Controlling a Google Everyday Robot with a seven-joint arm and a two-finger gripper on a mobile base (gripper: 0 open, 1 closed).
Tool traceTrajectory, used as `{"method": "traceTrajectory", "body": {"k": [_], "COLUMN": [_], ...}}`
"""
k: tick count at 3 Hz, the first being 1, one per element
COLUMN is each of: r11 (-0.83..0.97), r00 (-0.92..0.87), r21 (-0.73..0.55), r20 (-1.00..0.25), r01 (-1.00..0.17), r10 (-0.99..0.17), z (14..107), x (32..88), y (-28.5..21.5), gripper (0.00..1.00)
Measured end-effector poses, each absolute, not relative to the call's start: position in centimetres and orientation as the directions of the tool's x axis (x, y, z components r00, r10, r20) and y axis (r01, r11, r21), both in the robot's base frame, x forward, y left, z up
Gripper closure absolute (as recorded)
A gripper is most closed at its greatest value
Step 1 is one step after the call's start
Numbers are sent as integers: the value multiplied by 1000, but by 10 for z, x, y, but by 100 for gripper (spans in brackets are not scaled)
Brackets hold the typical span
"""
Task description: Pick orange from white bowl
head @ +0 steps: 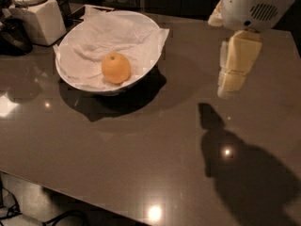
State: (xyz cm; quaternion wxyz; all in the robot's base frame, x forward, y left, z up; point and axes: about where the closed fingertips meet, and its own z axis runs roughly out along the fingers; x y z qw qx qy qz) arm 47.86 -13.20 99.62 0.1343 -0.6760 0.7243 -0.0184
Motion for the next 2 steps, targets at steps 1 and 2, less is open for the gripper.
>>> {"method": "traceTrajectory", "body": {"k": [1,2], "r11": [90,61], "r00": [-47,-18], "r21": [-235,-250], "r20": [-183,-169], "r01": [-968,-966], "r10": [-982,-985], "z": [1000,998], "x": [483,494], "y": [-129,-102], "gripper": [0,0]}}
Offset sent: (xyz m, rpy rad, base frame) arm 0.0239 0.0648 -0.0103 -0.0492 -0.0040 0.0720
